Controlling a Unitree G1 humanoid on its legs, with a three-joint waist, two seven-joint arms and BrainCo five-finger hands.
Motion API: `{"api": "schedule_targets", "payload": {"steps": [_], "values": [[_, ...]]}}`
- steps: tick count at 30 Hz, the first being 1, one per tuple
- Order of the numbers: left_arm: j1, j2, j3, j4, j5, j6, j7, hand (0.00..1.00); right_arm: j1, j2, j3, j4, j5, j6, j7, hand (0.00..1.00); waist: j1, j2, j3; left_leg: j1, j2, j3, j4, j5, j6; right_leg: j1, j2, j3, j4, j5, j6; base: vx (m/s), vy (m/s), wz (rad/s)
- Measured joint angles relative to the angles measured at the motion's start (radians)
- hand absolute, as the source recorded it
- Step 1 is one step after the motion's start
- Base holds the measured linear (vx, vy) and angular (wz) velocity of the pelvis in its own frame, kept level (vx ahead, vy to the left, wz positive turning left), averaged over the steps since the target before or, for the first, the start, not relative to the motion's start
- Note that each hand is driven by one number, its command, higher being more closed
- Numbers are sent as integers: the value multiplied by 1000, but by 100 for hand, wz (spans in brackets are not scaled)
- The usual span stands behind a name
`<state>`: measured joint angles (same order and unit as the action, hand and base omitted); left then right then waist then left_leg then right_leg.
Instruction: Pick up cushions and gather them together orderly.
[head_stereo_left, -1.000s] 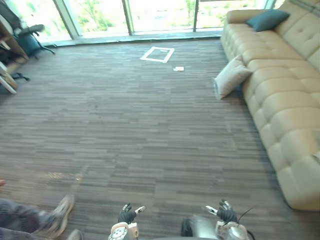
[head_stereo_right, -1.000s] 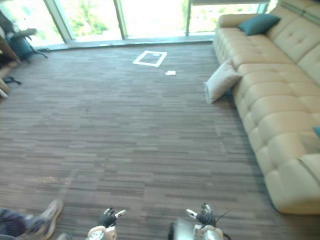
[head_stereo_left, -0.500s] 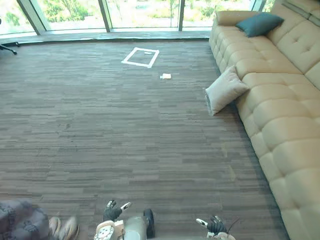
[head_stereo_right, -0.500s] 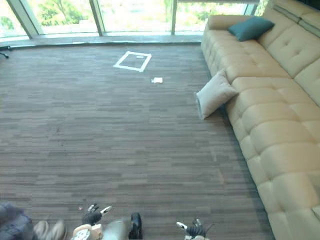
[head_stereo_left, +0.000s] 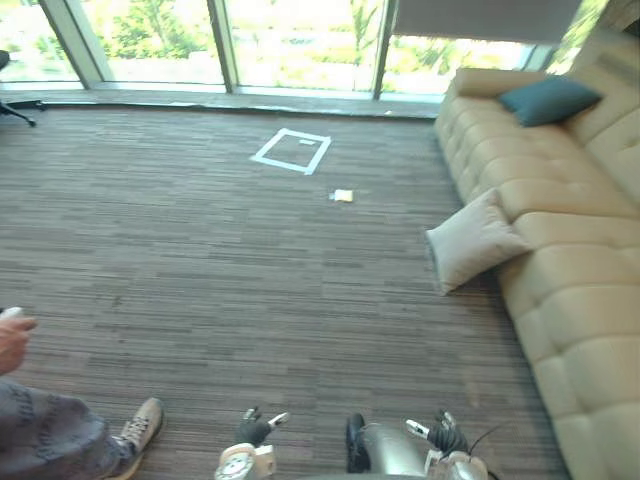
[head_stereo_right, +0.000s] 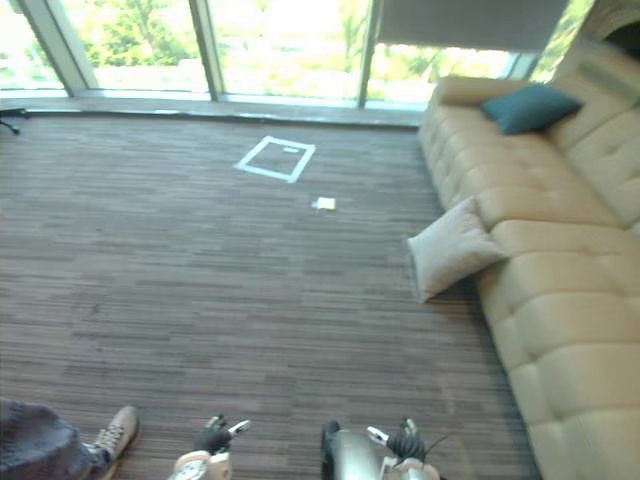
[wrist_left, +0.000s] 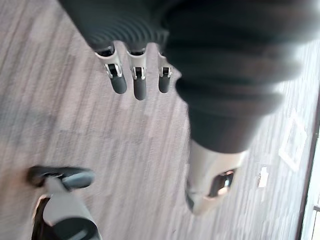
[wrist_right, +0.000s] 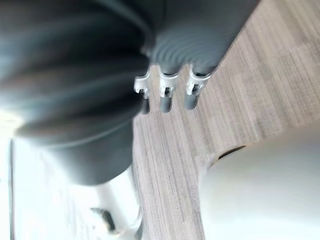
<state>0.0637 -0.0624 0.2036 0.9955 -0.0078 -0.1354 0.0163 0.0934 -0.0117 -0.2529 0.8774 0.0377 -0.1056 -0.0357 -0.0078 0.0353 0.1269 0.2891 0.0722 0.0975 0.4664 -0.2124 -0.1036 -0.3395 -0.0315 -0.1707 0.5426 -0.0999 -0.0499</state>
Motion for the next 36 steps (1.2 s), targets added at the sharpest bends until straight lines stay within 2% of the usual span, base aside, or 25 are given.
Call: {"api": "schedule_targets", "payload": {"steps": [1, 2, 3, 4, 6, 9, 11, 12, 13, 14, 15, 16, 17, 18, 20, 21, 23, 24, 26, 28, 29, 31, 33, 35, 36], "values": [[6, -5, 40, -24, 4, 2, 1, 0, 6, -33, 33, -4, 1, 2, -1, 0, 10, 40, 6, -131, 63, -5, 332, 145, -57, 84, 37, -22, -58, -44, -71, 512, -224, -28], [9, -7, 61, -37, 4, 1, 1, 0, -1, -42, 32, 4, -1, 3, -4, 0, 20, 71, 10, -210, 113, 15, 509, 153, -49, 149, 83, -8, -99, -66, -83, 562, -180, -51], [14, -3, 84, -47, 3, 2, 6, 0, -11, -41, 31, 14, 3, 7, -9, 0, 25, 73, 21, -271, 151, 46, 632, 131, -22, 217, 108, 15, -136, -91, -100, 642, -65, -75], [39, 7, 81, -57, -1, 3, 10, 0, -8, -28, 35, 21, 4, 16, -11, 0, 39, 50, 27, -342, 164, 87, 693, 99, 1, 309, 114, 46, -190, -105, -103, 607, -75, -85], [71, 14, 72, -104, -35, -6, 21, 0, -3, -16, 65, 38, 4, 16, -11, 0, 62, 13, 17, -445, 165, 160, 597, 46, 5, 428, 113, 112, -294, -112, -78, 610, -82, -90], [77, 11, 73, -116, -52, -12, 22, 0, -4, -7, 62, 41, 4, 21, -11, 0, 72, 9, 23, -521, 125, 196, 258, 2, 23, 550, 109, 190, -384, -121, -47, 579, 40, -74], [77, 14, 71, -115, -58, -15, 23, 0, -4, 4, 53, 48, 4, 21, -11, 0, 74, 2, 21, -534, 44, 137, -118, 74, -18, 623, 78, 247, -440, -159, -16, 673, 198, -86], [76, 14, 62, -109, -58, -18, 24, 0, -4, 1, 54, 60, 3, 19, -11, 0, 74, 6, 18, -549, 26, 109, -219, 134, -5, 647, 73, 281, -443, -180, 7, 628, 269, -92], [72, 20, 54, -103, -62, -20, 23, 0, 6, 1, 54, 66, 3, 19, -12, 0, 76, 4, 11, -547, 18, 91, -215, 222, 32, 661, 65, 307, -437, -193, 29, 539, 262, -96], [70, 40, 49, -95, -57, -22, 20, 0, 4, 12, 53, 83, 1, 19, -13, 0, 83, -17, -4, -541, 1, 93, -208, 256, 83, 659, 43, 333, -408, -205, 47, 865, 412, -65], [63, 70, 32, -87, -50, -22, 19, 0, 18, 25, 58, 80, 1, 20, -12, 0, 70, -60, -27, -521, -27, 128, -206, 232, 113, 621, 4, 357, -319, -205, 50, 727, 337, -39], [60, 75, 27, -84, -45, -22, 18, 0, 26, 34, 56, 79, 1, 19, -12, 0, 69, -70, -29, -518, -33, 138, -198, 216, 123, 599, -1, 367, -268, -204, 51, 827, 383, -26], [51, 89, 24, -77, -34, -21, 18, 0, 30, 38, 48, 79, 0, 17, -11, 0, 68, -94, -21, -469, -57, 157, -199, 171, 133, 544, -6, 373, -83, -181, 92, 586, 282, -27], [40, 98, 22, -64, -31, -14, 19, 0, 35, 41, 46, 76, -2, 17, -9, 0, 65, -105, -18, -414, -76, 162, -209, 141, 147, 470, -9, 372, 124, -118, 177, 549, 257, -26], [22, 97, 12, -35, -25, -4, 19, 0, 36, 32, 49, 66, -11, 12, -4, 0, 60, -96, -8, -318, -81, 167, -215, 85, 154, 365, -23, 340, 380, -104, 202, 404, 164, -24], [20, 94, 10, -31, -22, -4, 19, 0, 39, 28, 49, 56, -19, 13, -4, 0, 60, -90, -3, -291, -79, 173, -222, 75, 155, 338, -26, 328, 416, -114, 197, 373, 145, -41], [6, 80, 0, -21, -22, -5, 20, 0, 49, 11, 52, 30, -36, 4, -3, 0, 60, -64, 4, -175, -59, 200, -291, 27, 150, 207, -47, 226, 438, -184, 122, 313, 104, -41], [6, 79, -3, -19, -22, -5, 20, 0, 50, 11, 51, 29, -37, 2, -4, 0, 55, -62, 2, -157, -54, 200, -304, 19, 151, 189, -48, 203, 415, -194, 116, 280, 41, -23], [-2, 75, -20, -8, -22, -5, 19, 0, 45, 9, 40, 24, -36, -8, -4, 0, 43, -61, 4, -82, -25, 208, -344, -24, 115, 97, -40, 91, 202, -205, 103, 293, -20, -16], [-12, 77, -29, 12, -21, -6, 19, 0, 36, 8, 27, 33, -36, -10, -3, 0, 38, -62, 4, -49, -18, 216, -361, -46, 91, 64, -30, 59, 18, -153, 90, 435, -92, -9], [-15, 79, -29, 33, -13, -5, 19, 0, 23, 8, 18, 47, -34, -10, -3, 0, 27, -65, 3, -22, -21, 216, -365, -64, 70, 60, -21, 62, -120, -53, 60, 574, -136, 3], [-3, 64, -25, 43, -5, -5, 18, 0, 10, 7, 21, 47, -38, -9, -3, 0, 7, -41, -3, 11, 0, 188, -338, -62, 58, 88, -10, 46, -94, -15, 0, 573, -132, 27], [-4, 39, 2, 17, 8, -5, 18, 0, 11, -6, 20, 47, -37, -5, -3, 0, 7, -22, 0, -67, 35, 146, -118, -57, 50, 124, -4, 27, -84, -69, -20, 555, -201, 22], [-3, 18, 45, -7, 7, -5, 18, 0, 7, -22, 27, 40, -37, 1, -5, 0, 10, 5, 17, -231, 114, 92, 289, 35, -14, 221, 38, 34, -142, -98, -40, 529, -214, -8], [-1, 14, 50, -14, 7, -6, 19, 0, 7, -27, 31, 42, -37, 4, -5, 0, 14, 12, 19, -257, 129, 91, 363, 37, -19, 246, 50, 40, -156, -102, -44, 485, -92, -54]]}}
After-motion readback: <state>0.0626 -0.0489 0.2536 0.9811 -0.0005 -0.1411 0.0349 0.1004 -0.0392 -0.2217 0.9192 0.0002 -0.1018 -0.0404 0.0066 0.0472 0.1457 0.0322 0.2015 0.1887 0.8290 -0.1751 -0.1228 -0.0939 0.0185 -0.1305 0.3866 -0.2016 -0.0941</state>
